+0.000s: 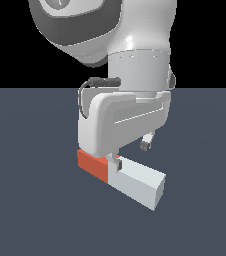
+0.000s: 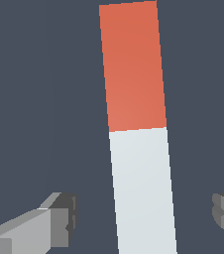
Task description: Insert the peg into the horizontal hole in a box.
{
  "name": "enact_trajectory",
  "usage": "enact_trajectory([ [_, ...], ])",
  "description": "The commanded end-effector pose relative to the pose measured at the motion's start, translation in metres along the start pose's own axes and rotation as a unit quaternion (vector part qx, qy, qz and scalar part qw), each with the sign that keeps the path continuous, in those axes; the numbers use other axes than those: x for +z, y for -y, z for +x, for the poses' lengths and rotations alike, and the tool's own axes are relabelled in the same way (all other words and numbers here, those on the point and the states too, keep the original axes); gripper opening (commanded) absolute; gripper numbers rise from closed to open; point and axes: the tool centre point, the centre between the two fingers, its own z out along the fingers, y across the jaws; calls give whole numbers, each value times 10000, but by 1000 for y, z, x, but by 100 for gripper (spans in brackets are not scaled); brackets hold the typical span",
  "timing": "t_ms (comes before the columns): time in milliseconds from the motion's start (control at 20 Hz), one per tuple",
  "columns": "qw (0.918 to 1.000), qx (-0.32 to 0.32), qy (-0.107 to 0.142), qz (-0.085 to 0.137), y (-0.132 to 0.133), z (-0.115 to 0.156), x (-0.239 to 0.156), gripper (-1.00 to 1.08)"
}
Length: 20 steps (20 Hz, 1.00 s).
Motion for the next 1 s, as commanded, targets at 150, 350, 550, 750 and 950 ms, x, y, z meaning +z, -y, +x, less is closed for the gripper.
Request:
enact_trajectory([
  [150,9995,-316,1,-20,-3,-4,5,100],
  [350,9992,-400,1,-24,-4,-5,6,100],
  [550,9993,-381,-1,-23,-4,-5,8,100],
  [750,9992,-387,0,-23,-4,-5,19,100],
  [950,9992,-398,0,-23,-4,-4,40,100],
])
